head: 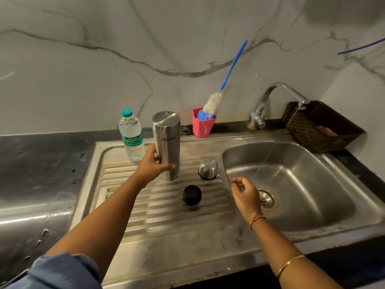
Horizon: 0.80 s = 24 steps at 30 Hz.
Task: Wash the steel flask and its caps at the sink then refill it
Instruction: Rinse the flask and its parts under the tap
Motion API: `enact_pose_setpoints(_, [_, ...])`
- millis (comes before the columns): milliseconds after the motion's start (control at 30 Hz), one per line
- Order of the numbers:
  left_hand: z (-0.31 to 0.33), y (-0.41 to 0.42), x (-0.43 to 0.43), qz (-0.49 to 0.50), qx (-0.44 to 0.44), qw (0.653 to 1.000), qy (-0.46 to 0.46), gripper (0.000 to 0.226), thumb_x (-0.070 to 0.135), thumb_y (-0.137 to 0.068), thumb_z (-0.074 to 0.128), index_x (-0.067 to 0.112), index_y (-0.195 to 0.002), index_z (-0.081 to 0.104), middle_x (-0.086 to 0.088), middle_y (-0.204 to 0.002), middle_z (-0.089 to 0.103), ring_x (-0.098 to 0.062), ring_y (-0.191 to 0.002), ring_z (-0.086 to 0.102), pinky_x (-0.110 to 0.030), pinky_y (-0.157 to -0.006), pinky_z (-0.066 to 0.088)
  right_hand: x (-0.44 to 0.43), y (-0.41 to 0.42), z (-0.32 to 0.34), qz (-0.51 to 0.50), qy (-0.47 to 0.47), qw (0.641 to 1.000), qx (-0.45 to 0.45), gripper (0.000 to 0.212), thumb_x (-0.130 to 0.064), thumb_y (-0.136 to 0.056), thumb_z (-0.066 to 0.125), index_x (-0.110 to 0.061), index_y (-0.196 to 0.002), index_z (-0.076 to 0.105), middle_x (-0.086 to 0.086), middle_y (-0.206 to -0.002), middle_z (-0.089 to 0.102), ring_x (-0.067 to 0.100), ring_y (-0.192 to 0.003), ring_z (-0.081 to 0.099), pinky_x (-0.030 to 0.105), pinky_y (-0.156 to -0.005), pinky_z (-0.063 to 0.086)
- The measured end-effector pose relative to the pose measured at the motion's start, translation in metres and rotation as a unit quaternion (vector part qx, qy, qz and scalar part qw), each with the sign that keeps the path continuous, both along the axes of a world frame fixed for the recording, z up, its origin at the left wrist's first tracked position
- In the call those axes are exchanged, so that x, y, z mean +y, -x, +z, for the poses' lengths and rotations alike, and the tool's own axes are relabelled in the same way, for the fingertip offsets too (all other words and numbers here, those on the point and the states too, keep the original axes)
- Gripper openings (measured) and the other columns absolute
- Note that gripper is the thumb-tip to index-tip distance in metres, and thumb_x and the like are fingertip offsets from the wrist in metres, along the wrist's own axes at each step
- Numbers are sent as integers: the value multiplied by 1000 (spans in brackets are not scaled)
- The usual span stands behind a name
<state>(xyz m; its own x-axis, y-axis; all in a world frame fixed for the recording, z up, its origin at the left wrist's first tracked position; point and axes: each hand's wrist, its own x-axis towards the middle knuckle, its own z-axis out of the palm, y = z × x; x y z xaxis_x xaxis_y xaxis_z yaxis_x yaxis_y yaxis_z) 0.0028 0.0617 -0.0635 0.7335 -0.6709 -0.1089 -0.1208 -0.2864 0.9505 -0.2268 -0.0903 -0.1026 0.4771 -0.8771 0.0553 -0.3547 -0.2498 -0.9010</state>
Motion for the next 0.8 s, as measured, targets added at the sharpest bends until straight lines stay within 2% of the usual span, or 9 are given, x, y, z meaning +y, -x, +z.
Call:
enact_pose_setpoints(200, [-1, 0, 2, -22, 32, 999, 5, 74, 4, -76, 76, 23, -135, 35, -5, -142, 43, -29, -133, 38, -38, -99, 40, 0, -1, -4, 8, -8, 1000, 11, 11, -4, -88, 58, -13, -93, 62, -4, -80, 60, 9, -75, 55, 8, -61, 40])
enact_pose_setpoints(333, [-2, 3, 2, -25, 51, 998, 17, 72, -3, -77, 72, 28, -130, 34, 2, -131, 45, -23, -132, 38, -32, -98, 39, 5, -3, -5, 36, -29, 999, 5, 17, -2, -85, 59, -15, -94, 59, -3, -83, 60, 12, -79, 56, 8, -65, 42])
enact_pose_setpoints(367, [-3, 3, 4, -27, 50, 998, 12, 79, -4, -76, 73, 27, -135, 31, 2, -136, 42, -20, -133, 34, -31, -100, 36, 7, -4, -5, 50, -36, 998, 6, 19, 0, -84, 59, -16, -95, 58, -2, -85, 59, 12, -80, 55, 9, -66, 43])
enact_pose_setpoints(433, [-6, 4, 7, -22, 53, 998, -20, 107, 0, -73, 77, 23, -151, 8, -3, -156, 20, -21, -142, 21, -36, -108, 29, 10, -7, -5, 77, -48, 996, 9, 24, 2, -82, 58, -17, -97, 57, 0, -90, 59, 13, -84, 55, 10, -68, 44])
enact_pose_setpoints(467, [-7, 7, 10, -13, 60, 997, -41, 118, 3, -72, 78, 24, -152, -6, -6, -159, 9, -25, -144, 15, -39, -111, 26, 11, -8, -6, 86, -50, 995, 9, 25, 3, -82, 57, -17, -98, 56, 1, -92, 59, 13, -85, 55, 11, -69, 44])
enact_pose_setpoints(533, [-15, 18, 17, 15, 71, 995, -69, 124, 5, -73, 79, 21, -151, -16, -10, -160, 1, -31, -144, 15, -42, -110, 30, 11, -9, -6, 91, -50, 995, 10, 26, 3, -83, 56, -17, -98, 56, 2, -95, 59, 14, -87, 54, 10, -69, 43])
enact_pose_setpoints(600, [-29, 37, 20, 53, 82, 992, -75, 119, 2, -74, 76, 19, -151, -13, -13, -159, 2, -34, -141, 23, -39, -102, 42, 8, -8, -9, 85, -48, 995, 13, 25, 5, -83, 54, -15, -99, 56, 4, -96, 59, 15, -88, 55, 9, -67, 43])
enact_pose_setpoints(633, [-36, 50, 21, 69, 82, 991, -75, 116, 1, -75, 75, 18, -152, -9, -14, -159, 3, -34, -139, 25, -39, -102, 41, 6, -7, -10, 80, -46, 996, 15, 25, 5, -83, 53, -14, -100, 57, 5, -97, 59, 15, -89, 55, 9, -67, 42])
enact_pose_setpoints(800, [-62, 105, 10, 107, 26, 992, -70, 111, 11, -65, 86, 11, -147, 11, -12, -150, 17, -30, -137, 26, -40, -115, 27, -5, -1, -14, 73, -42, 996, 21, 27, 5, -83, 51, -10, -104, 58, 4, -97, 59, 14, -87, 54, 6, -62, 42])
